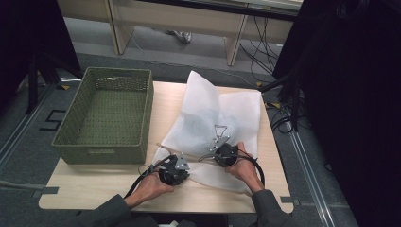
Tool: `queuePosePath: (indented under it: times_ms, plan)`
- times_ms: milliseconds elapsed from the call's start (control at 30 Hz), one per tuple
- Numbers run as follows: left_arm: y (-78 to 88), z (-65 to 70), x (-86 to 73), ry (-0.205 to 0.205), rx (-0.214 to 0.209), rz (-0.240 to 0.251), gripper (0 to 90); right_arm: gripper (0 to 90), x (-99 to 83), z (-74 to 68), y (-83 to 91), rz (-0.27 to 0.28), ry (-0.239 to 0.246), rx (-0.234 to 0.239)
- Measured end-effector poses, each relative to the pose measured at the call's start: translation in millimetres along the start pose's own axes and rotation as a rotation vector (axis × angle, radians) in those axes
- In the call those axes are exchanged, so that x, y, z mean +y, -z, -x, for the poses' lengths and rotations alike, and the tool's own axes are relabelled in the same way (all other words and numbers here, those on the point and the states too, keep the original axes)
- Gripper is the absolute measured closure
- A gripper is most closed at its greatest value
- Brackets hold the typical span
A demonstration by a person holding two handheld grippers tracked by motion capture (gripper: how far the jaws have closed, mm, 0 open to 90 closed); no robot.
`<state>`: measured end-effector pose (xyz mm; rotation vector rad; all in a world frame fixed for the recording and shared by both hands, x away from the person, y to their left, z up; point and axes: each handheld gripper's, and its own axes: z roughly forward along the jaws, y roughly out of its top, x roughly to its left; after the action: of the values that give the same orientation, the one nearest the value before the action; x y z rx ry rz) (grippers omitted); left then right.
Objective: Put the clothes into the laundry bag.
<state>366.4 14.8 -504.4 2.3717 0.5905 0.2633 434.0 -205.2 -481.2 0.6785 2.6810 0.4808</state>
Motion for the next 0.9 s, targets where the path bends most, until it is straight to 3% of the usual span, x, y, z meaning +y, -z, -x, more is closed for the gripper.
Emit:
queuePosePath:
  times_ms: [167, 300, 367, 400, 433, 500, 533, 600, 667, 833, 900]
  plan:
    - [3.7, 19.2, -3.6, -0.024, -0.056, 0.007, 86.5, 87.0, 1.2, -0.9, -1.6, -0.01, 0.013, -0.004]
    - [6.4, 10.8, -2.2, -0.008, -0.1, -0.018, 84.1, 86.9, 2.5, -3.6, -0.6, -0.007, 0.017, 0.005]
    - [6.4, 10.3, 0.8, 0.043, -0.091, 0.03, 79.0, 86.7, 3.1, -3.5, -0.5, -0.003, 0.014, 0.006]
    - [9.5, 7.3, 3.4, 0.003, -0.091, 0.011, 76.8, 86.5, 2.8, -3.8, 0.3, -0.003, 0.013, 0.01]
    - [7.8, 10.3, 5.7, 0.062, -0.076, 0.07, 74.8, 86.3, 2.3, -3.6, 1.3, 0.002, 0.012, 0.018]
    - [10.2, 8.1, 9.5, 0.046, -0.068, 0.08, 73.2, 85.9, 1.5, -2.9, 2.1, 0.009, 0.002, 0.026]
    - [11.5, 7.1, 10.2, 0.043, -0.031, 0.085, 72.6, 85.6, 1.5, -3.0, 2.4, 0.01, 0.002, 0.029]
    - [11.7, 4.5, 9.7, 0.025, -0.037, 0.091, 70.9, 84.8, 1.2, -4.5, 4.7, 0.017, 0.003, 0.033]
    - [11.4, 4.8, 6.3, 0.04, -0.045, 0.09, 68.9, 84.2, 0.2, -5.9, 9.4, 0.027, 0.007, 0.042]
    - [18.9, 4.0, 1.4, 0.054, -0.027, 0.098, 61.1, 79.5, -2.0, -12.0, 18.0, 0.035, 0.033, 0.047]
    - [23.9, 2.8, 0.4, 0.035, -0.012, 0.104, 58.6, 77.2, -2.5, -14.3, 21.6, 0.041, 0.032, 0.055]
